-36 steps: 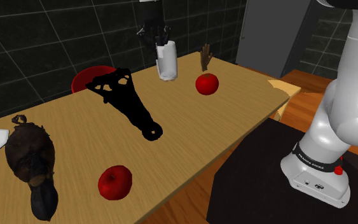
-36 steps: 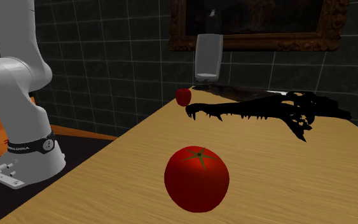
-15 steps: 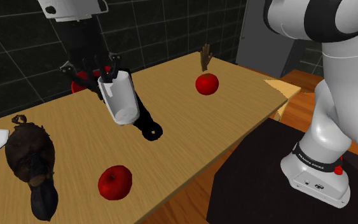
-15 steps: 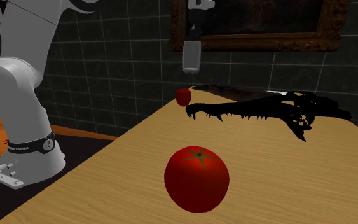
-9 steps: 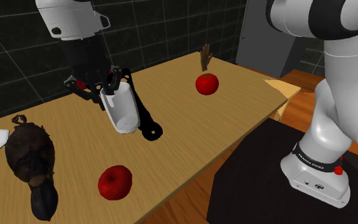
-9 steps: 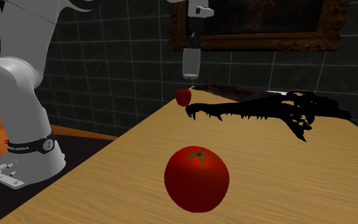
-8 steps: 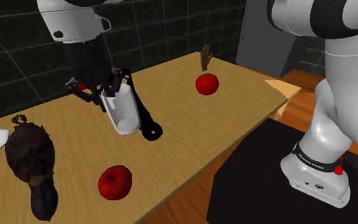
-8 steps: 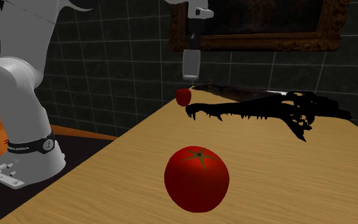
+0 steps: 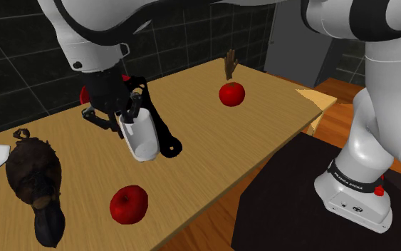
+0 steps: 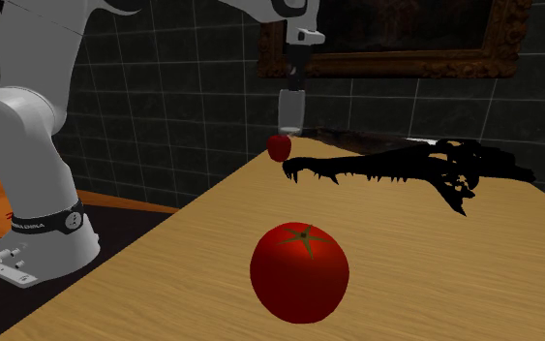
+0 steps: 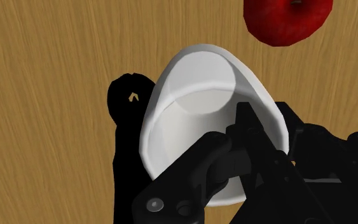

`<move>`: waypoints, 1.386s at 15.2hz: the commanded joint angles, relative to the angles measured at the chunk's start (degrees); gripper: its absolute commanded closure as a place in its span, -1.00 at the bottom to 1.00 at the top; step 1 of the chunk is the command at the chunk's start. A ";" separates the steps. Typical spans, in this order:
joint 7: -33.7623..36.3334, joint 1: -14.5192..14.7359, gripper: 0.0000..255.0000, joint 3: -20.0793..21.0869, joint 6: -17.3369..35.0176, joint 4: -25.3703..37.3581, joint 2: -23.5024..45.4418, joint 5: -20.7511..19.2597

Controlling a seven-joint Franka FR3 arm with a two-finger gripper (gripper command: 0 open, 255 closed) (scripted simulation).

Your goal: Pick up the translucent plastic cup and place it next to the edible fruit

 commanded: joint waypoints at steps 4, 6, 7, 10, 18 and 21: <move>-0.21 -0.31 1.00 -0.06 4.07 -4.44 -0.42 0.08; -0.26 -0.37 1.00 -0.09 5.58 -5.88 -0.36 0.07; -0.28 -0.40 1.00 -0.11 6.32 -6.57 -0.30 0.05; -0.33 -0.46 1.00 -0.16 8.50 -8.51 -0.05 0.00; -0.40 -0.52 1.00 -0.34 14.04 -12.86 1.19 -0.27; -0.40 -0.51 1.00 -0.43 16.03 -14.20 1.85 -0.41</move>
